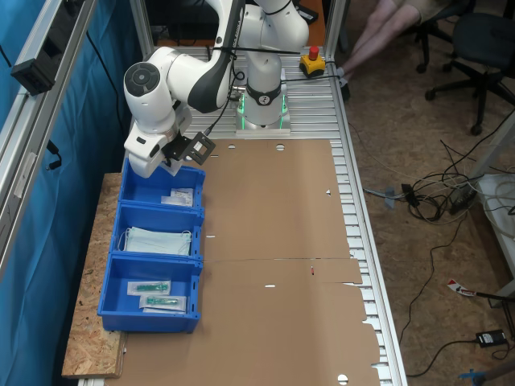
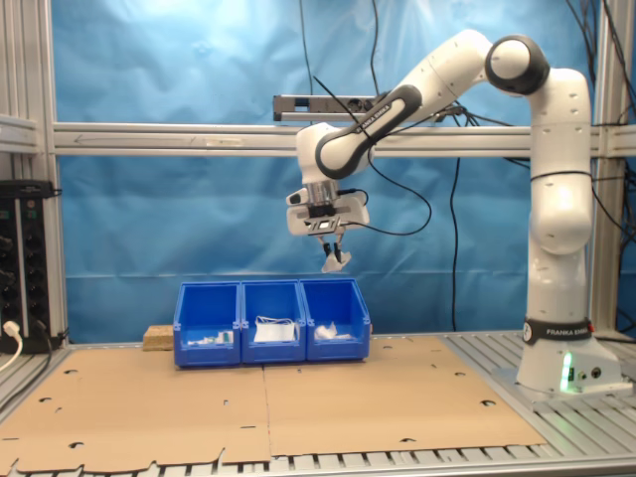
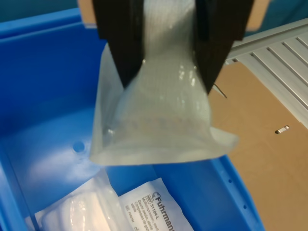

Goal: Pick and place sorting task of medical equipment.

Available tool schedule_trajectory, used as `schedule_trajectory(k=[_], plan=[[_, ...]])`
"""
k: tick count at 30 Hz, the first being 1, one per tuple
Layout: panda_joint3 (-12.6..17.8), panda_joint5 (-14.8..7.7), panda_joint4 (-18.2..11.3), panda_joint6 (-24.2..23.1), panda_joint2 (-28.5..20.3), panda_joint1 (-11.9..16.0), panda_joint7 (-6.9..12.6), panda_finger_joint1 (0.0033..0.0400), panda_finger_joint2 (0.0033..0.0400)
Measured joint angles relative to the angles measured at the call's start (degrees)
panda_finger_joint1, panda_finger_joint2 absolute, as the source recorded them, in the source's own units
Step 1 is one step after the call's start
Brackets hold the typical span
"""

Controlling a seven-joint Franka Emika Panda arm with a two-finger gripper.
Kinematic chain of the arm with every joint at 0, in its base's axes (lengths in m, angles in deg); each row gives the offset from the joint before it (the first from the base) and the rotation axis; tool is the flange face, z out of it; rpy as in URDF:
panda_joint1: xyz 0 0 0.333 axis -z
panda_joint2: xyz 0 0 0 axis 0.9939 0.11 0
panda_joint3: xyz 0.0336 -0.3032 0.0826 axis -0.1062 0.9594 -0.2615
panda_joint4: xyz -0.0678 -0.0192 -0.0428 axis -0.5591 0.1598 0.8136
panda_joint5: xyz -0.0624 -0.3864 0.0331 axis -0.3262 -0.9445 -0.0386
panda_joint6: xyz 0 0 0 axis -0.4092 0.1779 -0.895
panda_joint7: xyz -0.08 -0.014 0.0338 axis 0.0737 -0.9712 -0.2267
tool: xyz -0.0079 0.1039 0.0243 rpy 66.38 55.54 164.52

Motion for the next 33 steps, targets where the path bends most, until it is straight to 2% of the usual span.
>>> schedule_trajectory(k=[33], plan=[[0.0, 0.1, 0.6, 2.2, 0.7, 0.0, 0.00, 0.0072, 0.0072]])
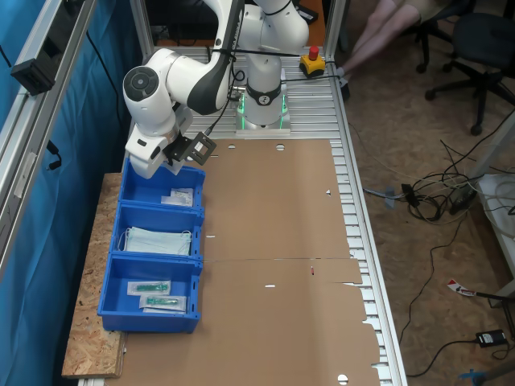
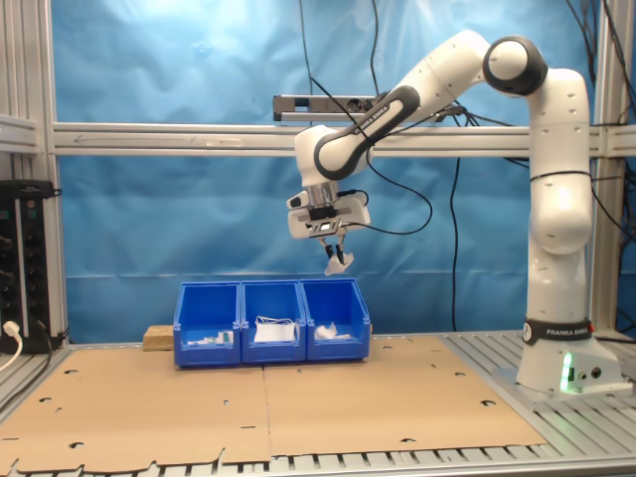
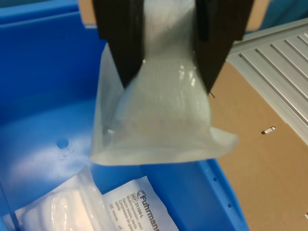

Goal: Pick and place sorting task of medical equipment.

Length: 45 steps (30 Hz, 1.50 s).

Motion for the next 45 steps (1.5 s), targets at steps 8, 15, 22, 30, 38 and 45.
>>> schedule_trajectory(k=[8, 15, 22, 30, 38, 45], plan=[[0.0, 0.0, 0.2, 0.0, 0.1, 0.0, 0.00, 0.0072, 0.0072], [0.0, 0.0, 0.2, 0.0, 0.2, 0.0, 0.00, 0.0072, 0.0072], [0.0, 0.0, 0.2, 0.0, 0.2, 0.0, 0.00, 0.0224, 0.0224], [0.0, 0.0, 0.2, -0.1, 0.3, 0.0, 0.00, 0.0306, 0.0306], [-0.2, 0.0, 0.2, -0.9, 0.2, -0.4, 0.00, 0.0377, 0.0377], [-1.3, 0.0, 0.2, -1.2, -0.2, -1.8, 0.00, 0.0399, 0.0399]])
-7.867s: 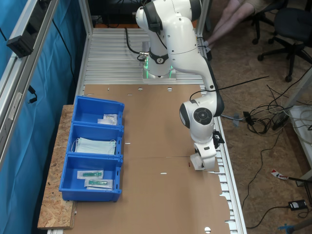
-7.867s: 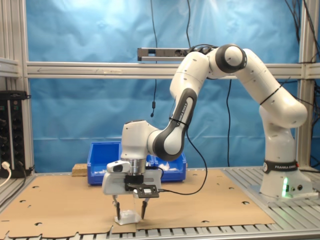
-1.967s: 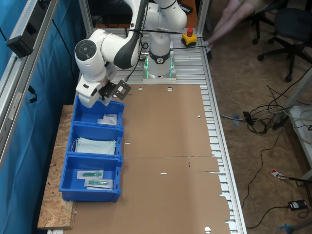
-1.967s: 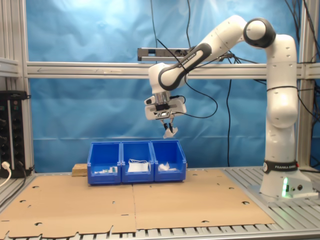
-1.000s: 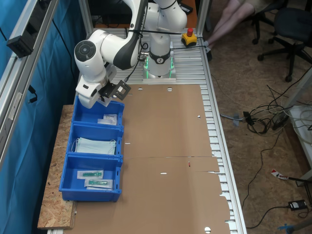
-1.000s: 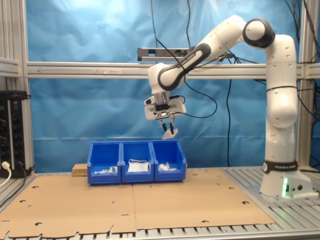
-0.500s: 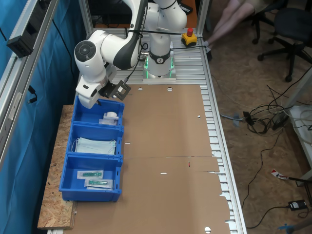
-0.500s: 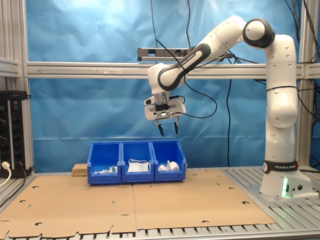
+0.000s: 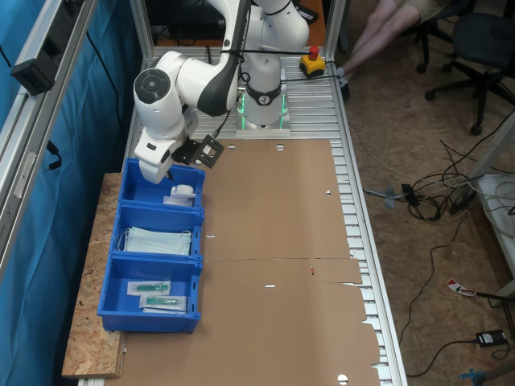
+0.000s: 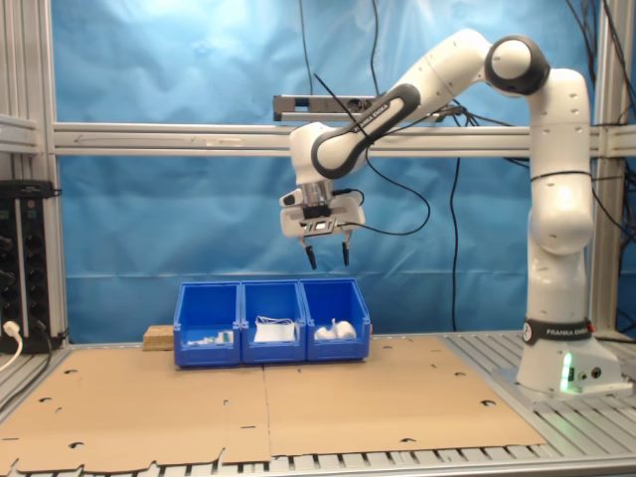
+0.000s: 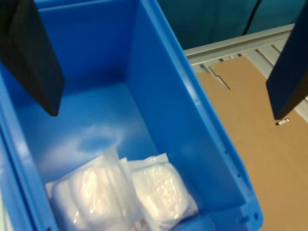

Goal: Pick and place sorting task of medical equipment.

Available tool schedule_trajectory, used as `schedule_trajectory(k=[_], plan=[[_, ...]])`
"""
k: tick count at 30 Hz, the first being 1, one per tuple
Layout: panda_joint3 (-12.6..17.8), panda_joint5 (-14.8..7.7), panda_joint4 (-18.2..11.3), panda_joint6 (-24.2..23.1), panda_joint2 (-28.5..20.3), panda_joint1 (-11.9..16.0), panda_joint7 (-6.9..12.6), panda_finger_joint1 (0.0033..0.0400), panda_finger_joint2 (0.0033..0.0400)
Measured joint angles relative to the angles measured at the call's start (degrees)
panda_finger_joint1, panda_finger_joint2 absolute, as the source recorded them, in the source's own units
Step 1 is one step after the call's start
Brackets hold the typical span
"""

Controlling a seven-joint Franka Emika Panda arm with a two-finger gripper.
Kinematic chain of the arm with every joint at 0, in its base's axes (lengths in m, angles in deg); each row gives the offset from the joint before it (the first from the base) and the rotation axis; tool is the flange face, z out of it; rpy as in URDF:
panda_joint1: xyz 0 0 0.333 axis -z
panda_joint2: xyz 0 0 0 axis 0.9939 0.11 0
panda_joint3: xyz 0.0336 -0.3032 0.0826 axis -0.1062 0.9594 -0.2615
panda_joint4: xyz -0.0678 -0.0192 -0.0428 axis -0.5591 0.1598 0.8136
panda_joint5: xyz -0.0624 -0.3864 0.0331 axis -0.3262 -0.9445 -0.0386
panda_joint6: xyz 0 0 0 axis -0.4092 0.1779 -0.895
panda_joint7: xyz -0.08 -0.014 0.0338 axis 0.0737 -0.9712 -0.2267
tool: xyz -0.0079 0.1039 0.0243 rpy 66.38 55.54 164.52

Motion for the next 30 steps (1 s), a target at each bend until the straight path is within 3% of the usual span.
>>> schedule_trajectory(k=[16, 30], plan=[[-4.5, 0.0, 0.0, -0.4, -6.5, -8.0, 0.00, 0.0400, 0.0400], [-6.4, 0.0, 1.2, 0.2, -10.4, -13.6, 0.00, 0.0400, 0.0400]])
